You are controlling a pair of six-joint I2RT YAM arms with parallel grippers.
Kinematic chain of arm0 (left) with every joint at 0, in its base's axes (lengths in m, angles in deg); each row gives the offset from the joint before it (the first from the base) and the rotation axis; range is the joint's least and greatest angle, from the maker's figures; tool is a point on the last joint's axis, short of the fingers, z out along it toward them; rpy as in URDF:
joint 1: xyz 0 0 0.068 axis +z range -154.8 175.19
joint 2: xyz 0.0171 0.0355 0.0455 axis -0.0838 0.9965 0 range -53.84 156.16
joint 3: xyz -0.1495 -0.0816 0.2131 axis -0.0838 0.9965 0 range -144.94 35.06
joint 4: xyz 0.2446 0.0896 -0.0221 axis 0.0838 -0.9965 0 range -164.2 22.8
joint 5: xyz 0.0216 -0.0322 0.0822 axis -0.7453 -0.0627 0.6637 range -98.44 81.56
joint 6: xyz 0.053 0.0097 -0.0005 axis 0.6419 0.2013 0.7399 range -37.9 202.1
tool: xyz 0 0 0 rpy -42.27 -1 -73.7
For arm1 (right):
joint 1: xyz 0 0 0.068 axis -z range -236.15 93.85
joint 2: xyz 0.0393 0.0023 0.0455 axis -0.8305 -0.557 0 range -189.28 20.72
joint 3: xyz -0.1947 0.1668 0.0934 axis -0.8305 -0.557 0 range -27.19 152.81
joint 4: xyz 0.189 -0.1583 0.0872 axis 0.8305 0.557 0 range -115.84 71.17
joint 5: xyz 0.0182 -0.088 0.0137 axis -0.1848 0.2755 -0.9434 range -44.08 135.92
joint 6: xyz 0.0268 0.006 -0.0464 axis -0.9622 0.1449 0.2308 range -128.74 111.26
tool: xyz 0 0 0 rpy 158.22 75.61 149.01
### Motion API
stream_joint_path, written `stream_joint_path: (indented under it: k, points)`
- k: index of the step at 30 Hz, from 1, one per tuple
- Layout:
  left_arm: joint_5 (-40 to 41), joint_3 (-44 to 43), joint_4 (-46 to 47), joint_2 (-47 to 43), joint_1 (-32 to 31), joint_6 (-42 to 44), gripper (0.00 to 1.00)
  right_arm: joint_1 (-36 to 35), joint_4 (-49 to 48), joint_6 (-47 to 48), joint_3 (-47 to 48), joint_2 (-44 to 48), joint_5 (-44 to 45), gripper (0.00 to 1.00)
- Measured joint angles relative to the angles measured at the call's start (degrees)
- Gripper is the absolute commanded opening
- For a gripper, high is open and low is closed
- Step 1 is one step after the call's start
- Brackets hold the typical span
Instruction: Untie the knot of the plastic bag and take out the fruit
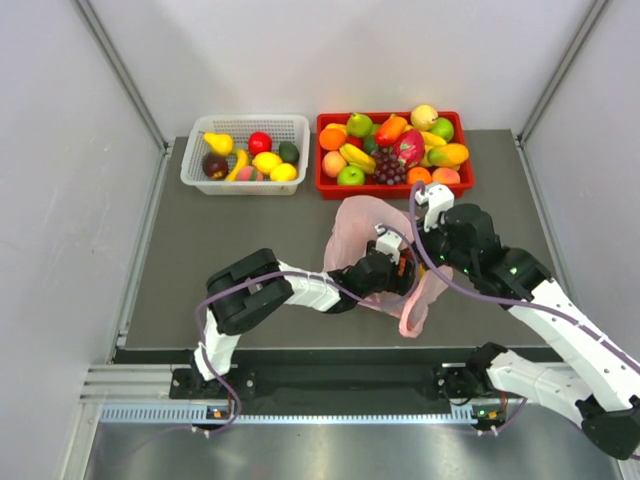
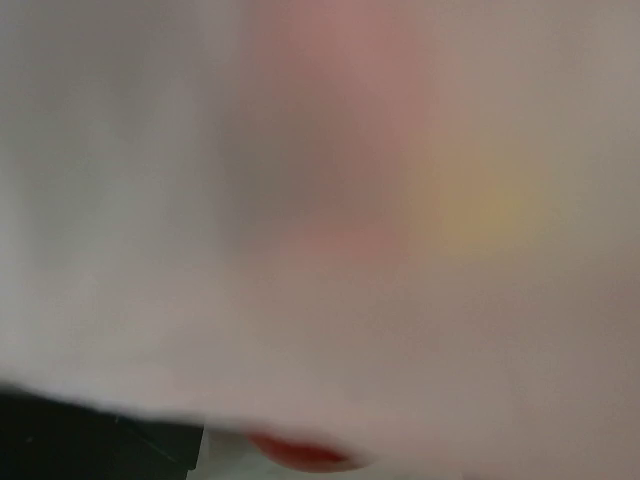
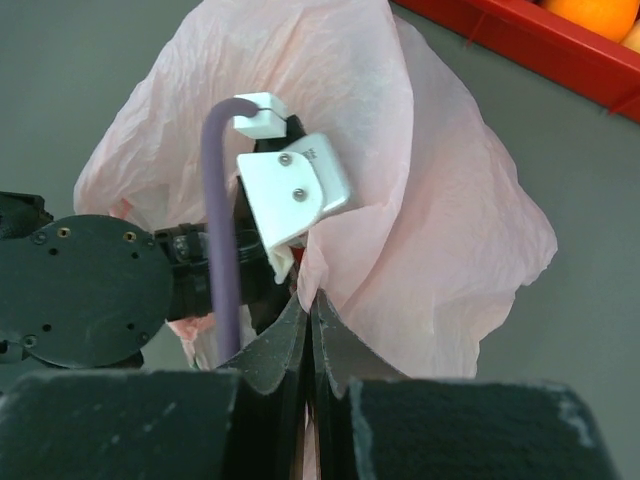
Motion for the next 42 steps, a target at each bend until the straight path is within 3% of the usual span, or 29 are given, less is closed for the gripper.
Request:
stream_joint_path:
  k: [7, 19, 26, 29, 33, 36, 42]
  points:
    - [-1.16, 8.28, 1.05, -7.3, -0.42, 0.44, 0.0, -0.04, -1.97, -2.8, -0.48, -0.11, 2.91, 0.0]
    - [-8.68, 22.36, -7.48, -40.54, -3.26, -3.28, 0.0, -0.04, -7.45, -6.93, -1.11, -4.37, 8.7, 0.0]
    - [-2.03, 23.82, -19.87, -59.8, -2.4, -1.81, 0.0, -0.04, -9.66, -8.15, -2.21, -4.92, 10.05, 0.0]
    - [-2.05, 20.28, -23.89, -63.3, 3.98, -0.22, 0.0, -0.04, -9.9, -8.22, -2.93, -4.92, 10.16, 0.0]
    - [-6.27, 15.43, -25.07, -61.18, 22.03, 0.68, 0.0, -0.04, -10.01, -8.2, -3.1, -4.9, 10.16, 0.0]
    - [-8.37, 10.32, -24.96, -54.1, 31.87, 1.92, 0.0, -0.04, -10.12, -8.2, -3.1, -4.87, 10.12, 0.0]
    - [-9.6, -2.1, -23.45, -34.27, 44.33, 4.35, 0.0, -0.04, -10.14, -8.15, -3.1, -4.66, 9.81, 0.0]
